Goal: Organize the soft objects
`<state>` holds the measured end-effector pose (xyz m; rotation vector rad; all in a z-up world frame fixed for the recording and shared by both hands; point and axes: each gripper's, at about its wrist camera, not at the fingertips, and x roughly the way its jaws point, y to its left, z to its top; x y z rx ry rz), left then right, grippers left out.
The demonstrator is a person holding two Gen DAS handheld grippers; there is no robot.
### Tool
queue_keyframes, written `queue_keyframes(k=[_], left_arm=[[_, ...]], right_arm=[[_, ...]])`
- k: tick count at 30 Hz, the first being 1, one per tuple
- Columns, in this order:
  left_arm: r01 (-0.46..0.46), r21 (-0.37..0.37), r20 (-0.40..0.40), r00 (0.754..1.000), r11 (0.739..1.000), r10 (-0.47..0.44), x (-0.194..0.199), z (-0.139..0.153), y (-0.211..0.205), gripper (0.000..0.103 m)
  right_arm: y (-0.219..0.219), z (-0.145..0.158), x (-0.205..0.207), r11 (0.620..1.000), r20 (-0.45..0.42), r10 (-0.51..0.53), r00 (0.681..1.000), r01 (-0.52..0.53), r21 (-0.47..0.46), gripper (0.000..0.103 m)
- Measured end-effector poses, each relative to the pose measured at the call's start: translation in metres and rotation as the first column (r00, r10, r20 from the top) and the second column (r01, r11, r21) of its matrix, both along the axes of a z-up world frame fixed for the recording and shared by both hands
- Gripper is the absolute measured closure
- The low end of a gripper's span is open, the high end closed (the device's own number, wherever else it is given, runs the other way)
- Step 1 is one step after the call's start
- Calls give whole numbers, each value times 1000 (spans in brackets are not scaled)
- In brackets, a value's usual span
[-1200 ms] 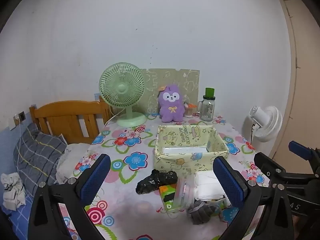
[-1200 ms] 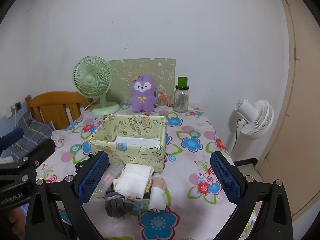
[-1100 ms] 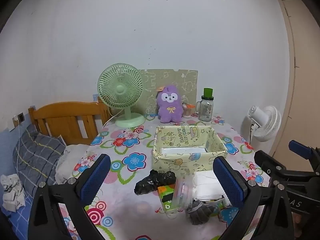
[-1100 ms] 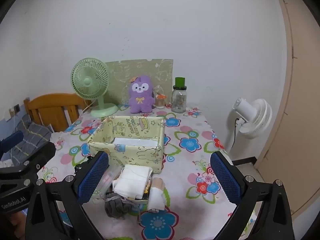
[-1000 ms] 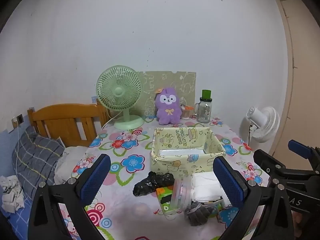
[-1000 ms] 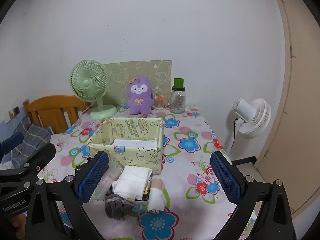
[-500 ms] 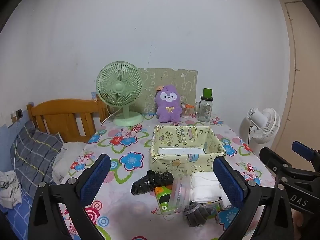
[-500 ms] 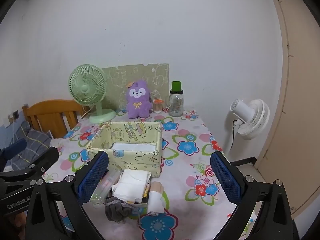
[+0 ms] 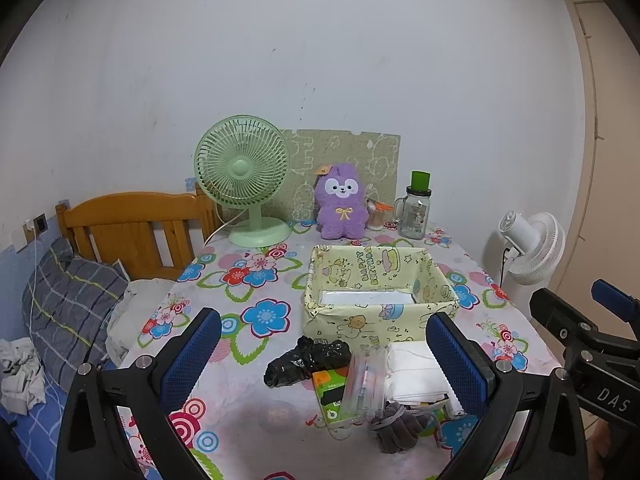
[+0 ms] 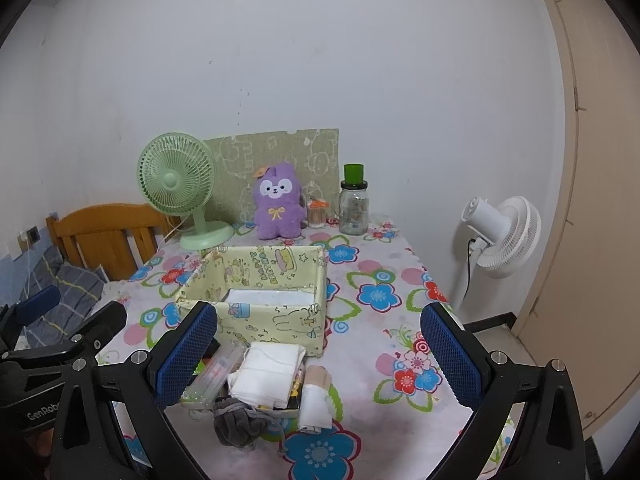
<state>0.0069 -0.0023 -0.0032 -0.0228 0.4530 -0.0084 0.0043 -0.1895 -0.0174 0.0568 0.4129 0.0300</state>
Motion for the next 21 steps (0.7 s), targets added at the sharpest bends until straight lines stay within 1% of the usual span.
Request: queue_keyframes(k=[21], left_arm=[[4, -7, 2, 1000, 1000, -4, 3, 1, -1, 0]], right_arm=[[1, 4, 1, 1000, 8, -2, 1000, 2, -10, 1]])
